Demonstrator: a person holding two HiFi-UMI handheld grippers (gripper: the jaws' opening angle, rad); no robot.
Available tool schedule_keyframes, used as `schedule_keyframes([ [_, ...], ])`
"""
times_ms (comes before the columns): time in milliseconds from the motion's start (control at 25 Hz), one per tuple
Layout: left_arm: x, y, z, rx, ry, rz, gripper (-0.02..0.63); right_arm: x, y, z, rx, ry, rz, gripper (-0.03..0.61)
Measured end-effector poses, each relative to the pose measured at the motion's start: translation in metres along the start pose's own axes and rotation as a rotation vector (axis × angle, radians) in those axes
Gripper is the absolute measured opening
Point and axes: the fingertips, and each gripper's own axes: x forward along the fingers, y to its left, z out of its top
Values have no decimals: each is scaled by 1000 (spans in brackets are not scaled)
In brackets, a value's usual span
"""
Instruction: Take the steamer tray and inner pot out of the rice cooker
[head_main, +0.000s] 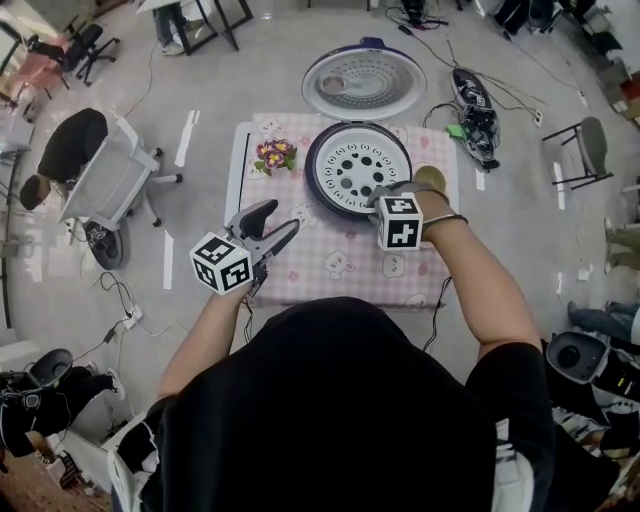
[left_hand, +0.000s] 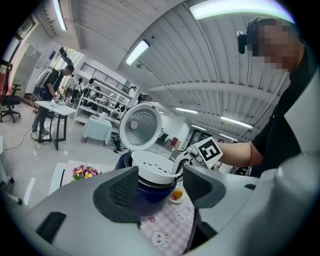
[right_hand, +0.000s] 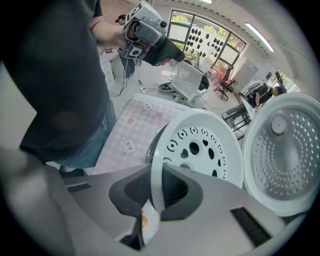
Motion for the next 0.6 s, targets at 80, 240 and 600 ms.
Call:
schedule_keyframes([
  [80,-1,-3,2,7,-1,-5,296,-3,0,-2,11,5,-13,26],
  [240,-5,-12,3,17,-5,-16,296,-15,4,-4,27,14,-41,26],
  [600,-15,-23,-1,32,-5,-37,296,-35,7,-2,47,15,-120,25],
])
